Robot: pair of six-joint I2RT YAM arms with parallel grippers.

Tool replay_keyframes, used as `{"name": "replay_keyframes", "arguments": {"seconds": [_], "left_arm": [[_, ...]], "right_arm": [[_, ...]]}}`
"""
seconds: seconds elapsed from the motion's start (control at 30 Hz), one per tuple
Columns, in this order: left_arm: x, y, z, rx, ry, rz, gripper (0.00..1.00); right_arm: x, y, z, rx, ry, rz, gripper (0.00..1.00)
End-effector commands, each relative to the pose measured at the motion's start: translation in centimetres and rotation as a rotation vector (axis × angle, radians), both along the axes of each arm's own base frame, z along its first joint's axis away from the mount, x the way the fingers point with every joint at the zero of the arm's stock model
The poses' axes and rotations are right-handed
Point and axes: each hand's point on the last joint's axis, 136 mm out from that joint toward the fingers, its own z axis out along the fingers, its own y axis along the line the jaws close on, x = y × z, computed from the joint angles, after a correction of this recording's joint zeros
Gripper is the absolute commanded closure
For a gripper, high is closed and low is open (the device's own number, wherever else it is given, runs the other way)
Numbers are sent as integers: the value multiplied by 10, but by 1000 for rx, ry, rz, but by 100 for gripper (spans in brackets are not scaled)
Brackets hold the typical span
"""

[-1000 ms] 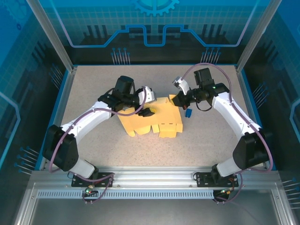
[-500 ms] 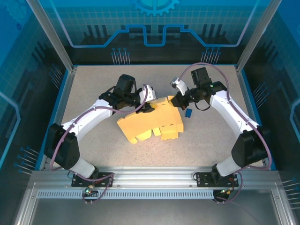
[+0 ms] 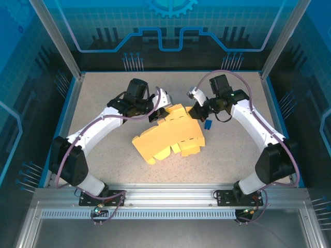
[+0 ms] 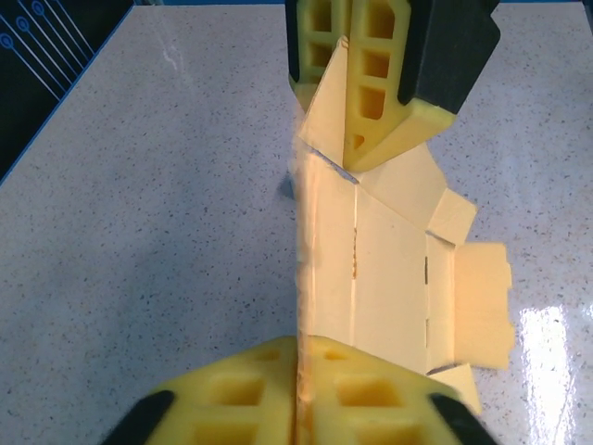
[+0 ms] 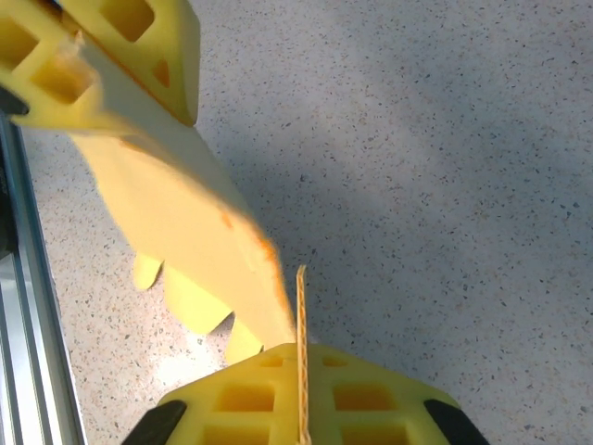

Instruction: Fold the paper box

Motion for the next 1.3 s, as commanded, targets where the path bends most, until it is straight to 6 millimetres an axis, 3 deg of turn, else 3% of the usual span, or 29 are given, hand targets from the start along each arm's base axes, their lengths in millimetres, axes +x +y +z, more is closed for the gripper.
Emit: {"name": "replay_keyframes", "arguments": {"seconds": [0.0, 0.23, 0.43, 0.63, 0.93, 1.27], "left_arm": [[-4, -1, 5, -33, 63, -12, 97], [-8, 15, 29, -150, 99, -11, 100], [-9, 28, 40, -227, 102, -8, 100], [-6, 34, 46, -256, 99, -1, 100], [-2, 36, 42, -264, 115, 8, 100], [2, 37, 37, -267, 132, 25, 100]], "right_arm": [[1, 9, 19, 40, -70, 32, 87], [1, 6, 24, 111, -112, 37, 60], [0, 7, 25, 198, -159, 70, 55], [8, -9, 19, 245, -204, 19, 55], [12, -20, 3, 266, -208, -23, 63], [13, -25, 4, 273, -212, -54, 91]]}}
